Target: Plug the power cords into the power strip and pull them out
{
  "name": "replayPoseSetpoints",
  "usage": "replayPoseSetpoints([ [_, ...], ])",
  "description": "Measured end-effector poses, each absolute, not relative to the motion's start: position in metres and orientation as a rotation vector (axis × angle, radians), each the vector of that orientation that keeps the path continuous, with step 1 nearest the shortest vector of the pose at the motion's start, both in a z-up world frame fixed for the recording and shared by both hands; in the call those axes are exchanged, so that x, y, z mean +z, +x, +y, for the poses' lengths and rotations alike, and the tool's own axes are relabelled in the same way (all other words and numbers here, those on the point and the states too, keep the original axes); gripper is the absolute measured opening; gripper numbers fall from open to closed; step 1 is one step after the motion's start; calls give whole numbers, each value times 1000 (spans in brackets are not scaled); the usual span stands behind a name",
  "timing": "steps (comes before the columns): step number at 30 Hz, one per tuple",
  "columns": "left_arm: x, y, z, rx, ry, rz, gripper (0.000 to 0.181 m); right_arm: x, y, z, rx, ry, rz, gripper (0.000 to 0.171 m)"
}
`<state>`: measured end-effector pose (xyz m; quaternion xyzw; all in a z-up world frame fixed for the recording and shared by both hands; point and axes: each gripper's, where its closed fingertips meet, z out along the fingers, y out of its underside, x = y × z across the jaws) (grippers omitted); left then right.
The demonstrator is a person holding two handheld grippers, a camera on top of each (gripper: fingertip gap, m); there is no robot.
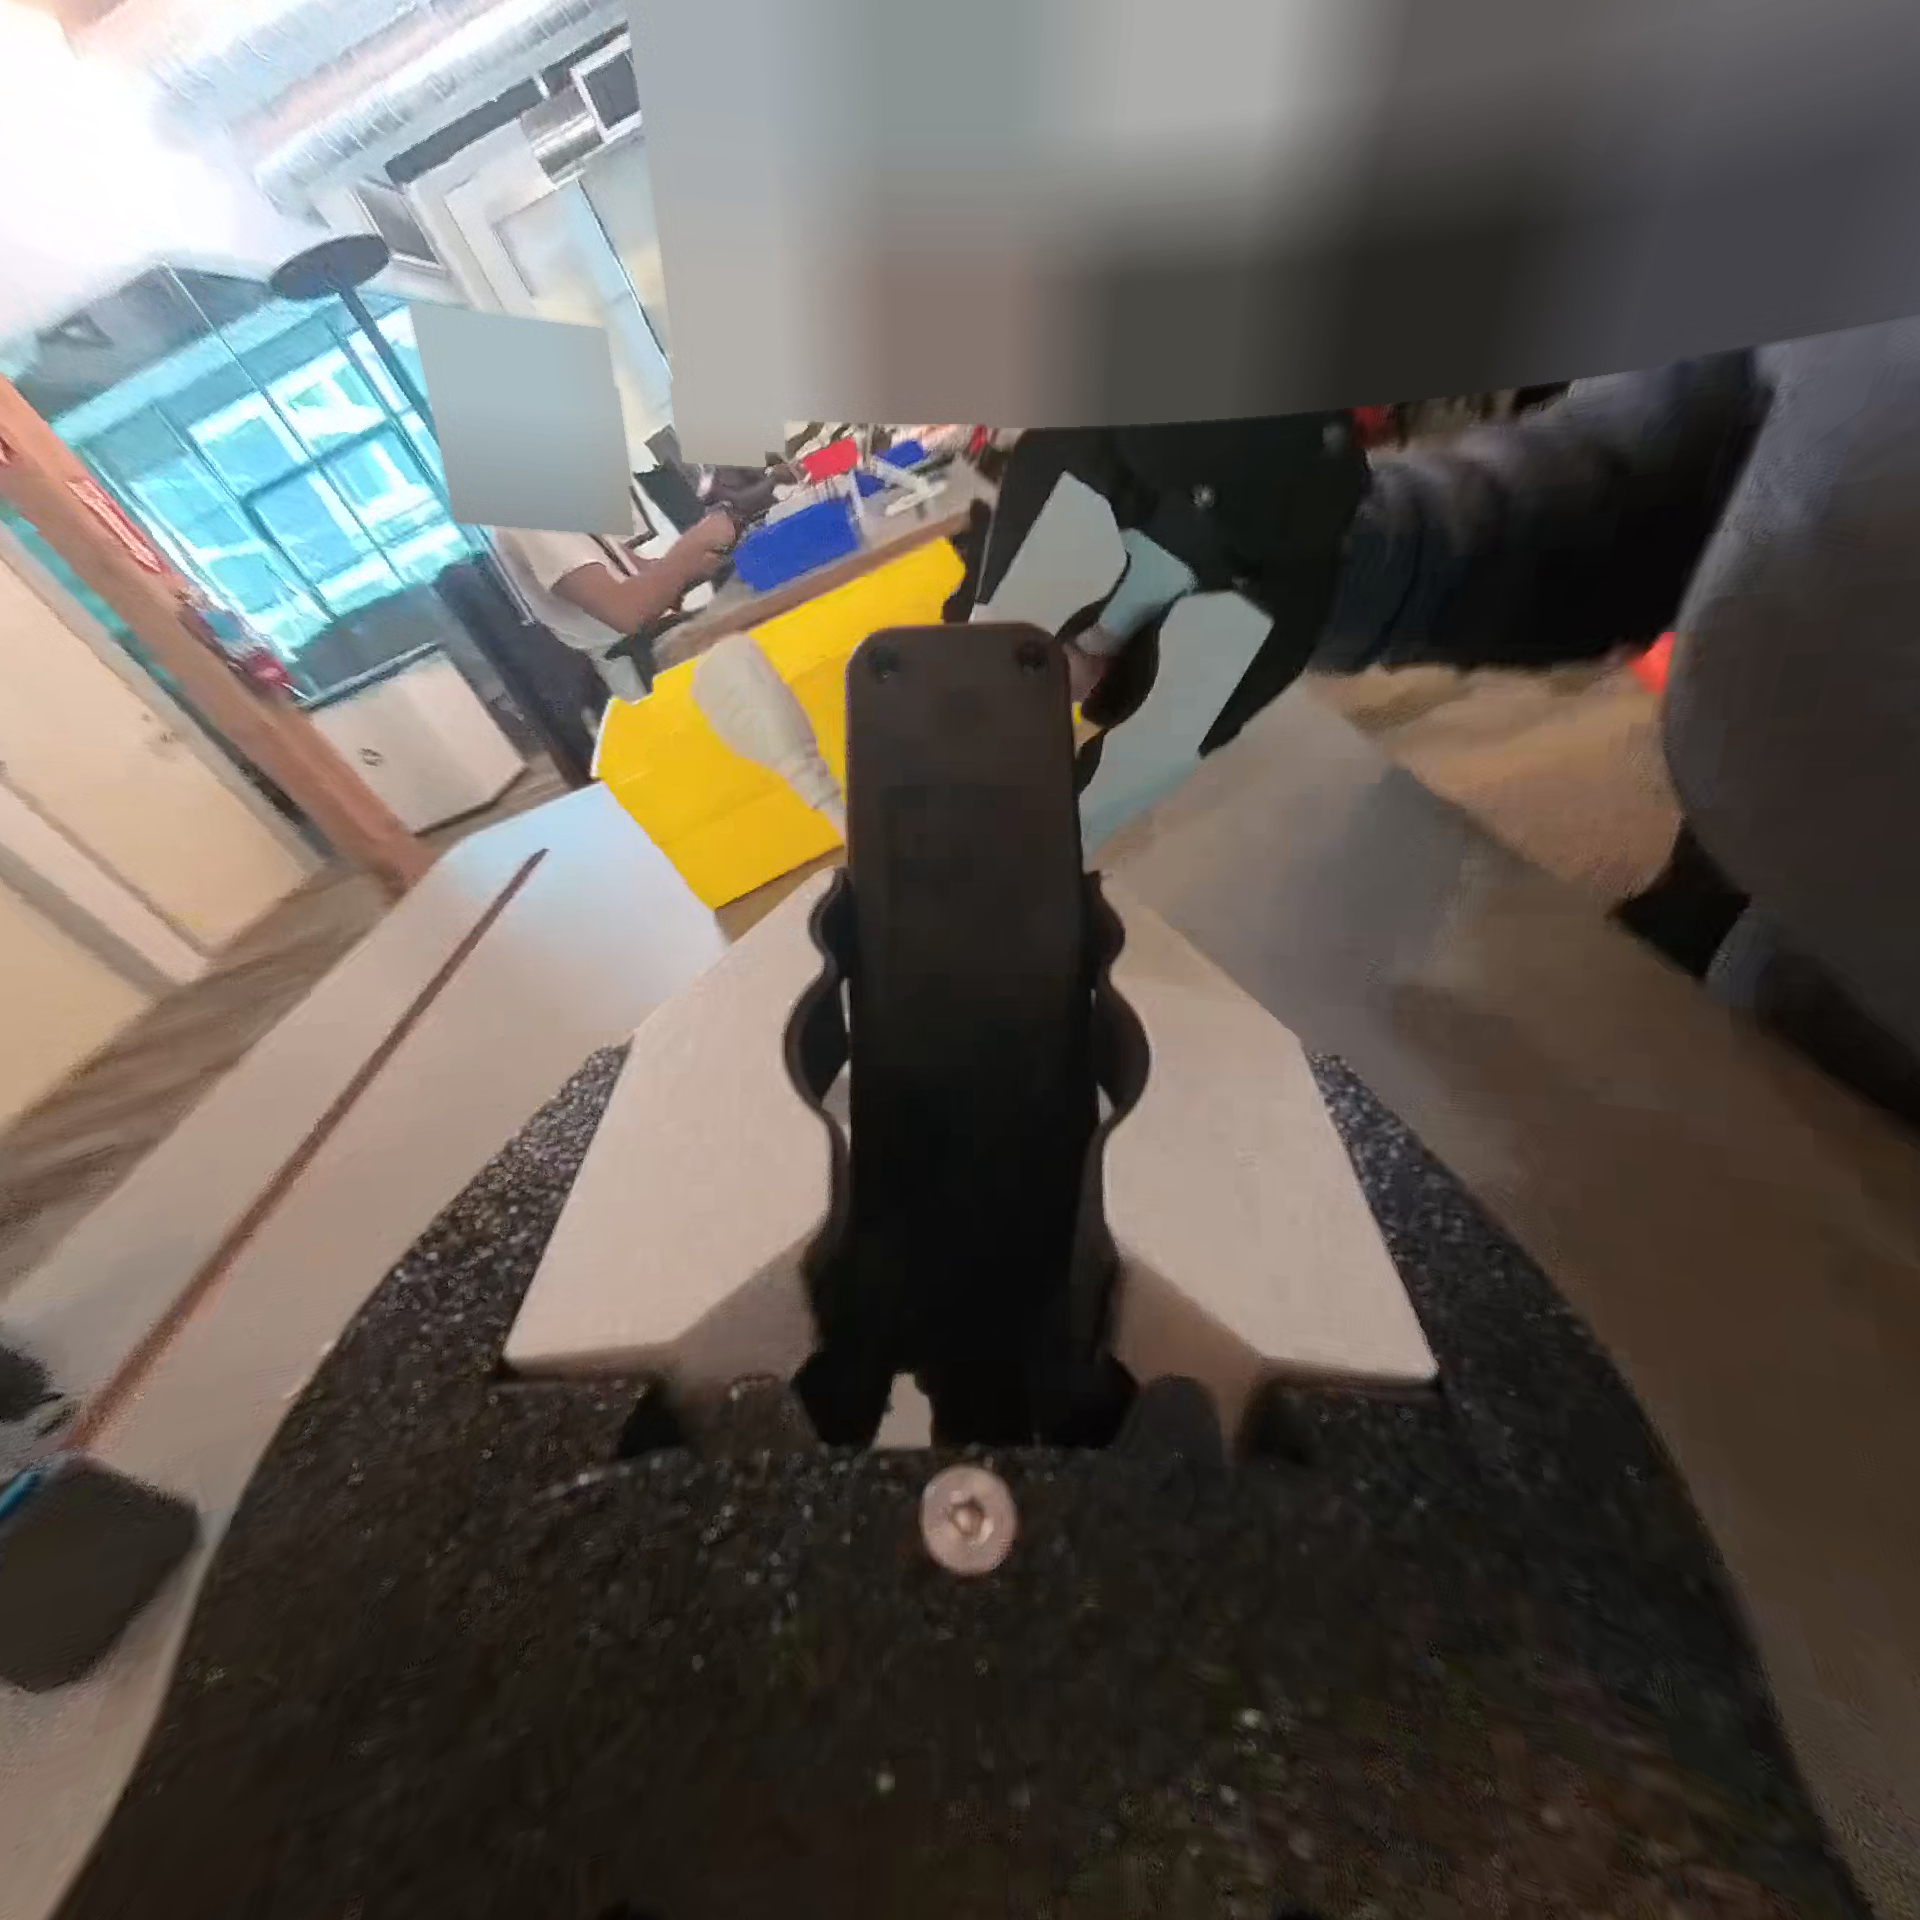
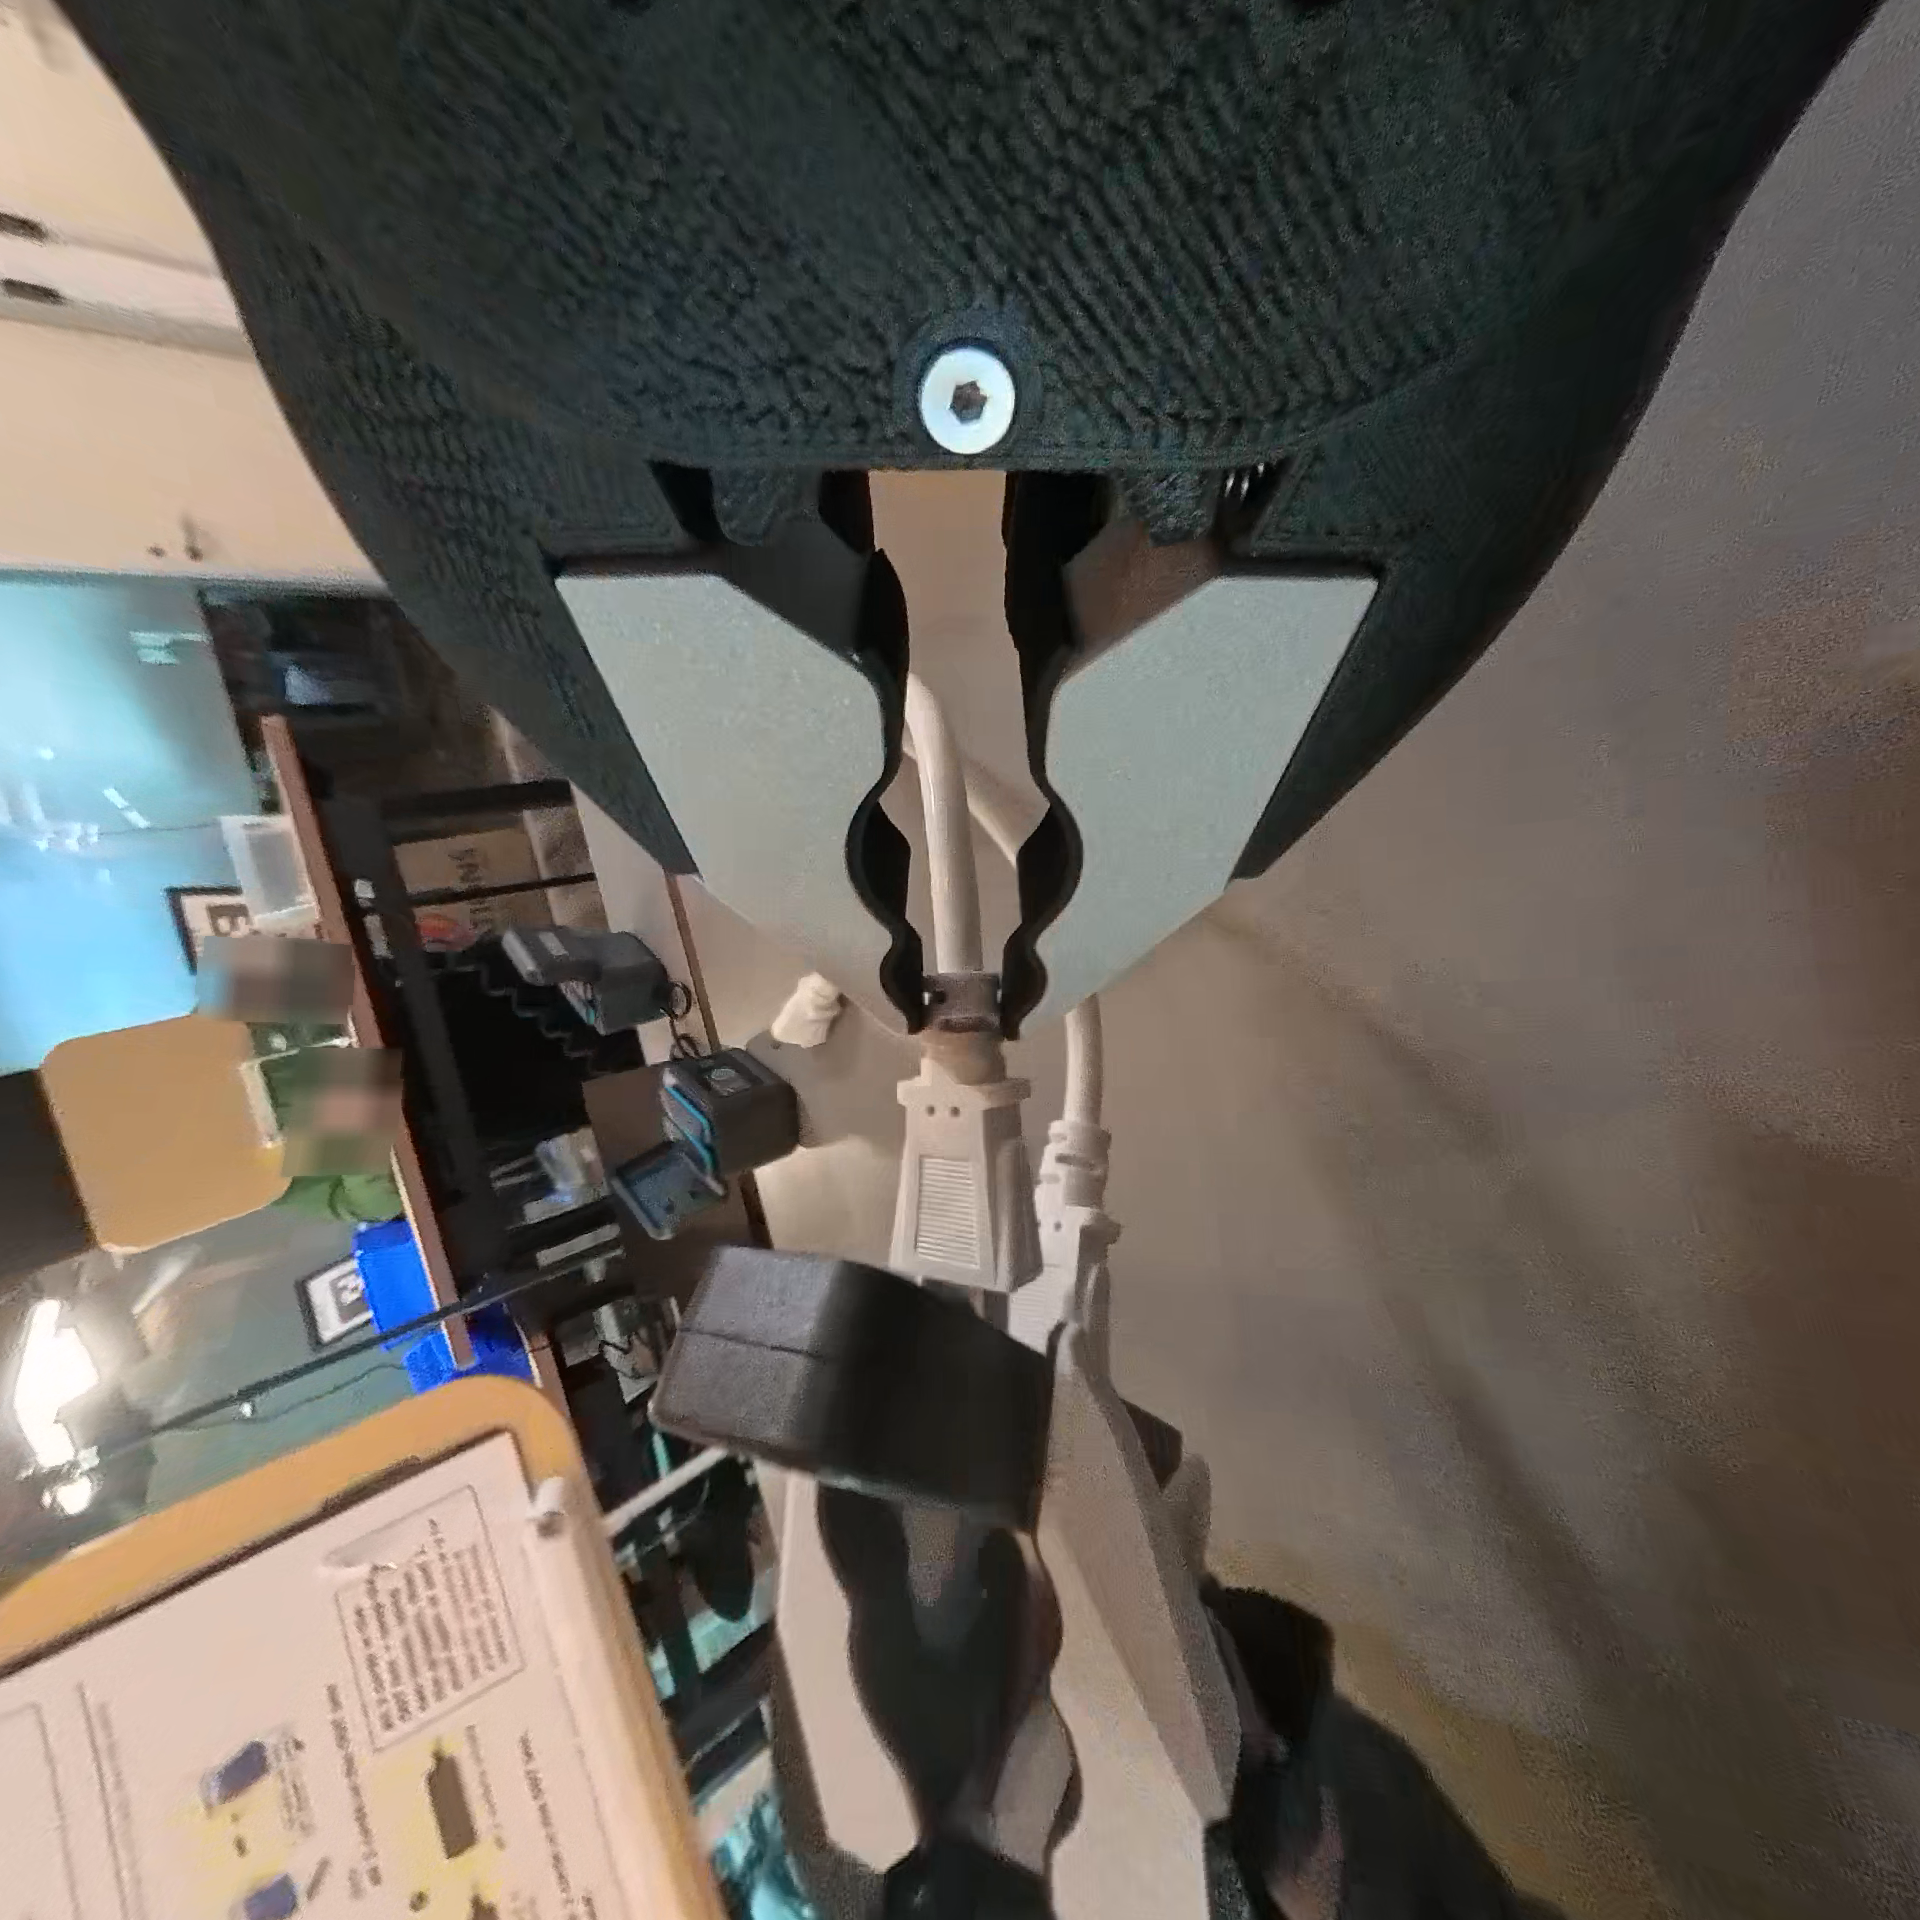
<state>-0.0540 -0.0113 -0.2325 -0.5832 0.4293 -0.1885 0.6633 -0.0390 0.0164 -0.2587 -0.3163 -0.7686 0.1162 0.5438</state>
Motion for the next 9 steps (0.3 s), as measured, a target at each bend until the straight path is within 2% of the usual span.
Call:
replayPoseSetpoints([
  [1,-222,-57,-5,-488,-1320,936,42,-249,-41,22,289,-773,-1816,13],
  [9,-150,-92,15,-994,-1167,640,42,-182,-64,32,540,-962,-1975,12],
])
